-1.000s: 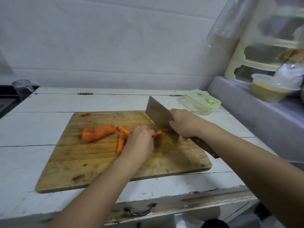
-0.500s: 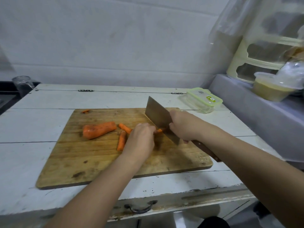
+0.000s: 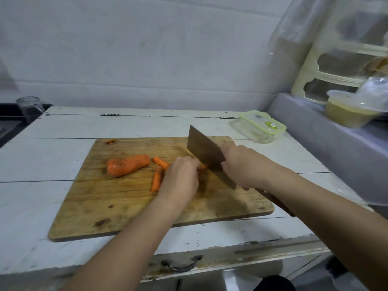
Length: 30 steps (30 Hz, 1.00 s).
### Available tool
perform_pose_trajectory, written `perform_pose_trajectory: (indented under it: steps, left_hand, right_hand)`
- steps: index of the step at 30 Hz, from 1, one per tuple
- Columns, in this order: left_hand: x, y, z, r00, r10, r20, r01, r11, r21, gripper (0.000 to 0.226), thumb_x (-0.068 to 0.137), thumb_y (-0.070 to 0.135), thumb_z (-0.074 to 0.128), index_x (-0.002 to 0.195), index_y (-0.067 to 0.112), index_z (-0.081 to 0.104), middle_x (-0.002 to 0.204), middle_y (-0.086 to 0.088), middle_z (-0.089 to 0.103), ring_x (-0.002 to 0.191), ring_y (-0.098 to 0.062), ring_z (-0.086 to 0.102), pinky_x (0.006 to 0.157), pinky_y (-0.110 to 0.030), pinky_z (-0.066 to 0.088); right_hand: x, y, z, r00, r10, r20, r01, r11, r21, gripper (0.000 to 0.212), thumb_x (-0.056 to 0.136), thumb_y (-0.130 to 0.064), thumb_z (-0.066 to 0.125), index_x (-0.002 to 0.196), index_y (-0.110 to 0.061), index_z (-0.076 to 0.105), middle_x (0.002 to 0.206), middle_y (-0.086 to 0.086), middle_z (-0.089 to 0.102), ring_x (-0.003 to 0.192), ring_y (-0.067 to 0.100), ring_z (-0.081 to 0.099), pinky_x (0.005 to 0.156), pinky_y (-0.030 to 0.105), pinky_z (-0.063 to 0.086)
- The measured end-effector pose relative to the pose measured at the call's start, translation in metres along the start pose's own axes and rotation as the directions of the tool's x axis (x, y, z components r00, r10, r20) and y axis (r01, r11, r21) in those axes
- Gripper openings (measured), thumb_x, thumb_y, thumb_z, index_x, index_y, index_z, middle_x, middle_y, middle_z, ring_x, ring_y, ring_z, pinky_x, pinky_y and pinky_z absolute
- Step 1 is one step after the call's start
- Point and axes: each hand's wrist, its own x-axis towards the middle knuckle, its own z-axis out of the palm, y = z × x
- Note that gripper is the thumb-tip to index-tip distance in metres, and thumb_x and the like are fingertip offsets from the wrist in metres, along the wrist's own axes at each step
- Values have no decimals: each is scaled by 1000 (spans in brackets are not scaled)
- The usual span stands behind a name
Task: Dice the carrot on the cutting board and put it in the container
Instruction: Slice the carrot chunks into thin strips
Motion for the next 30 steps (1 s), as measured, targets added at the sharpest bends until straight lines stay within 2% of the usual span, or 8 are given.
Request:
perform_pose_trajectory:
  steps: [3, 5, 9, 13, 19, 23, 26, 30]
  left_hand:
    - [0, -1, 0, 1000, -20, 24, 19, 1000, 22, 22, 93, 0, 55, 94, 16, 70, 98, -3, 65, 100, -22, 55, 80, -33, 45]
    - [-1, -2, 0, 999, -25, 22, 25, 1000, 10, 21, 93, -1, 54, 93, 14, 70, 98, -3, 65, 100, -23, 55, 82, -34, 49]
    - [-4, 0, -3, 1000, -4, 10, 4, 1000, -15, 22, 99, 8, 56, 104, 17, 76, 107, 0, 68, 106, -20, 56, 92, -36, 49]
    - [0, 1, -4, 1000, -23, 20, 24, 999, -24, 20, 101, 12, 57, 108, 20, 74, 111, 2, 66, 109, -18, 55, 94, -35, 51]
    - [0, -1, -1, 1000, -14, 10, 14, 1000, -9, 23, 94, 4, 61, 101, 20, 76, 103, 2, 67, 104, -20, 57, 88, -38, 52]
    - [0, -3, 0, 1000, -14, 15, 14, 1000, 22, 22, 93, 3, 62, 101, 19, 75, 103, 0, 66, 104, -21, 57, 87, -37, 52]
    - [-2, -2, -2, 1000, -13, 10, 13, 1000, -10, 19, 97, 11, 61, 103, 20, 77, 104, 0, 69, 104, -21, 58, 89, -37, 51]
    - [-2, -2, -2, 1000, -5, -18, 4, 998, -58, 14, 96, 16, 63, 97, 21, 77, 102, 3, 73, 103, -20, 61, 90, -38, 52]
  right_hand:
    - [18, -15, 4, 999, 25, -22, -26, 998, -59, 24, 93, -7, 59, 110, -21, 49, 84, -1, 50, 71, 24, 59, 49, 29, 40]
    - [31, -18, 2, 1000, 19, -6, -19, 996, -89, 33, 89, -3, 64, 117, -15, 51, 89, 4, 62, 79, 28, 67, 56, 31, 49]
    - [35, 4, -4, 999, 41, -16, -40, 995, 91, 5, 99, -13, 46, 104, -12, 48, 83, 13, 65, 53, 26, 68, 58, 35, 56]
    - [9, 10, -9, 999, -13, -29, 18, 988, 155, 8, 101, -18, 42, 106, -17, 48, 82, 11, 64, 44, 21, 66, 59, 42, 60]
    - [2, -10, 5, 999, 28, 35, -28, 1000, 11, 40, 93, -6, 61, 127, -23, 50, 79, -1, 56, 55, 17, 59, 48, 29, 46]
    - [31, -20, 7, 1000, 14, 20, -14, 1000, 21, 27, 91, -3, 59, 116, -14, 56, 77, 4, 66, 55, 20, 66, 48, 29, 48]
    - [38, -11, 2, 999, -7, 33, 1, 980, 198, 14, 100, -12, 42, 112, -16, 50, 78, 10, 70, 45, 19, 67, 48, 25, 46]
    - [26, 14, -6, 999, 41, -28, -33, 964, 266, 15, 102, -21, 42, 87, -23, 41, 47, 4, 62, 35, 17, 58, 47, 25, 42]
